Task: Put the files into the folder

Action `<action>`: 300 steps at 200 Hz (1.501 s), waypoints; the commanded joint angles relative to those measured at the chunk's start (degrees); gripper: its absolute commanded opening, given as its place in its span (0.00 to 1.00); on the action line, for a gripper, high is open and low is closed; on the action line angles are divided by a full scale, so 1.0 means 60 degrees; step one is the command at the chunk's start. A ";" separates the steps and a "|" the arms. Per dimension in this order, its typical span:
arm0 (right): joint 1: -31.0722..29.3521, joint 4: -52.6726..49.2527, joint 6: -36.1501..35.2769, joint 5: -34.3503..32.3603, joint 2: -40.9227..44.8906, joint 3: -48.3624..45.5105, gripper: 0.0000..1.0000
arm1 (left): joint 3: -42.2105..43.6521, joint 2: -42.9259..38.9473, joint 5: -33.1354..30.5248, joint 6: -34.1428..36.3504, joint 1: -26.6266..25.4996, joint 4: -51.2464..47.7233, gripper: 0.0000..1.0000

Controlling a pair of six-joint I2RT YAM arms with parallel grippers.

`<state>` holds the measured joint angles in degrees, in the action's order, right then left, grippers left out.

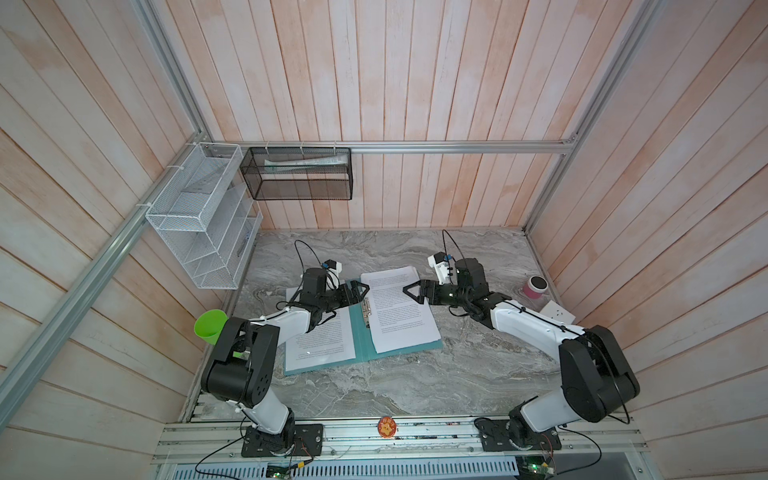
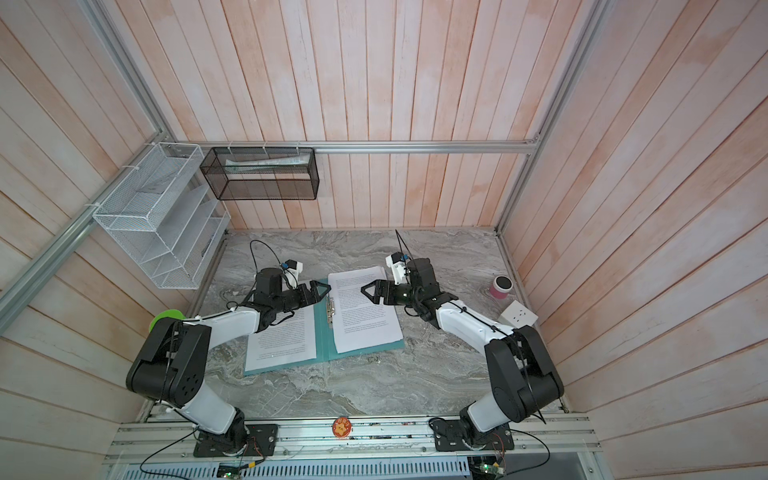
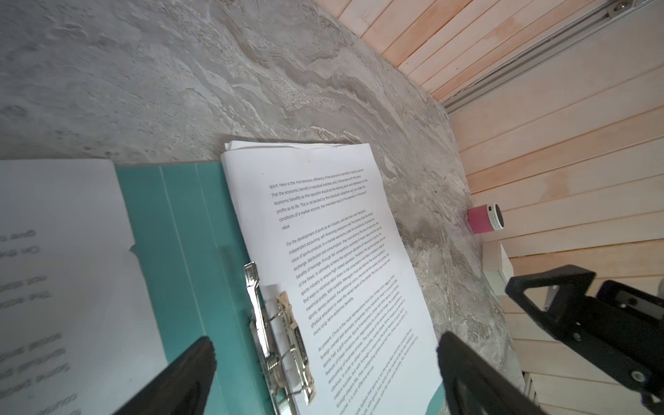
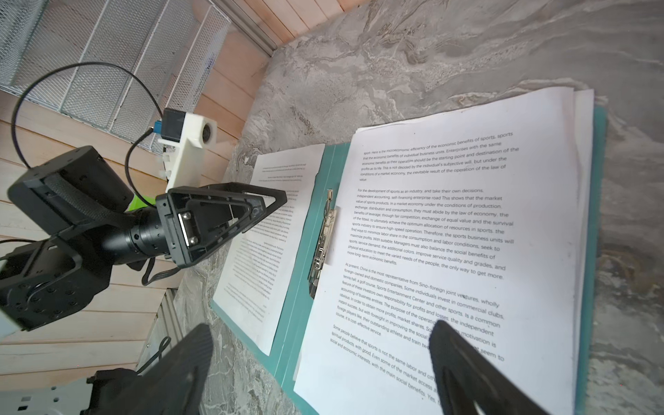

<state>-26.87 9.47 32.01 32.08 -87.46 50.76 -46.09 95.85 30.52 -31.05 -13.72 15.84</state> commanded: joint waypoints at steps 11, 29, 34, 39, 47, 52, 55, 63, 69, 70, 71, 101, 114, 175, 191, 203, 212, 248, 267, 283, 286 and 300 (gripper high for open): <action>-0.0002 0.0279 0.0158 0.0260 -0.0259 0.0241 0.91 | -0.0533 0.0873 0.0709 0.0069 -0.0003 0.0523 0.95; 0.0003 0.0202 0.0115 0.0345 -0.0367 0.0256 0.90 | -0.0744 0.1344 0.0750 -0.0053 0.0001 0.0581 0.93; 0.0008 0.0181 0.0101 0.0349 -0.0383 0.0255 0.91 | -0.0828 0.1459 0.0778 -0.0069 0.0001 0.0577 0.93; 0.0011 0.0179 0.0075 0.0351 -0.0405 0.0255 0.90 | -0.0907 0.1569 0.0811 -0.0087 -0.0013 0.0585 0.93; 0.0022 0.0116 0.0045 0.0349 -0.0430 0.0270 0.90 | -0.1021 0.1732 0.0816 -0.0088 -0.0027 0.0554 0.92; 0.0026 0.0081 0.0039 0.0340 -0.0438 0.0285 0.90 | -0.1086 0.1821 0.0816 -0.0092 -0.0028 0.0527 0.92; 0.0039 0.0064 0.0028 0.0325 -0.0438 0.0285 0.90 | -0.1120 0.1861 0.0823 -0.0098 -0.0029 0.0545 0.92; 0.0058 0.0054 0.0026 0.0324 -0.0445 0.0277 0.90 | -0.1197 0.1983 0.0840 -0.0116 -0.0043 0.0554 0.92; 0.0069 0.0026 0.0026 0.0337 -0.0448 0.0304 0.90 | -0.1257 0.2066 0.0845 -0.0122 -0.0043 0.0554 0.92; 0.0069 0.0014 0.0026 0.0337 -0.0450 0.0302 0.90 | -0.1263 0.2083 0.0845 -0.0118 -0.0043 0.0554 0.92; 0.0069 0.0009 0.0026 0.0338 -0.0451 0.0293 0.90 | -0.1273 0.2092 0.0845 -0.0116 -0.0043 0.0554 0.92; 0.0184 0.0108 0.0041 0.0599 -0.0467 0.0267 0.90 | -0.1395 0.2453 0.0999 -0.0183 -0.0053 0.0653 0.91; 0.0215 0.0113 0.0043 0.0671 -0.0450 0.0274 0.90 | -0.1358 0.2565 0.1049 -0.0270 -0.0054 0.0781 0.91; 0.0333 0.0059 0.0004 0.0851 -0.0392 0.0183 0.90 | -0.1144 0.2770 0.1463 -0.0519 -0.0080 0.1335 0.89; 0.0334 0.0050 0.0026 0.0879 -0.0423 0.0165 0.90 | -0.1096 0.2852 0.1590 -0.0653 -0.0087 0.1507 0.88; 0.0333 0.0051 0.0041 0.0911 -0.0438 0.0167 0.89 | -0.1072 0.2862 0.1603 -0.0701 -0.0102 0.1584 0.87; 0.0333 0.0061 0.0056 0.0953 -0.0438 0.0169 0.89 | -0.1024 0.2843 0.1621 -0.0728 -0.0102 0.1635 0.87; 0.0334 0.0047 0.0056 0.0969 -0.0463 0.0166 0.89 | -0.0961 0.2683 0.1593 -0.0780 -0.0102 0.1635 0.86; 0.0334 0.0036 0.0069 0.0982 -0.0477 0.0172 0.89 | -0.0946 0.2572 0.1536 -0.0811 -0.0112 0.1587 0.85; 0.0333 0.0003 0.0056 0.0974 -0.0467 0.0197 0.88 | -0.0948 0.2484 0.1534 -0.0816 -0.0116 0.1531 0.85; 0.0333 0.0003 0.0050 0.0981 -0.0458 0.0197 0.88 | -0.0947 0.2471 0.1534 -0.0817 -0.0109 0.1528 0.85; 0.0333 -0.0012 0.0041 0.0946 -0.0441 0.0197 0.89 | -0.0955 0.2385 0.1507 -0.0796 -0.0131 0.1459 0.85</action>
<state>-25.08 9.80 32.60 37.23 -89.38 51.05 -52.53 112.03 39.00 -35.81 -14.04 24.27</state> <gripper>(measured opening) 0.885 0.850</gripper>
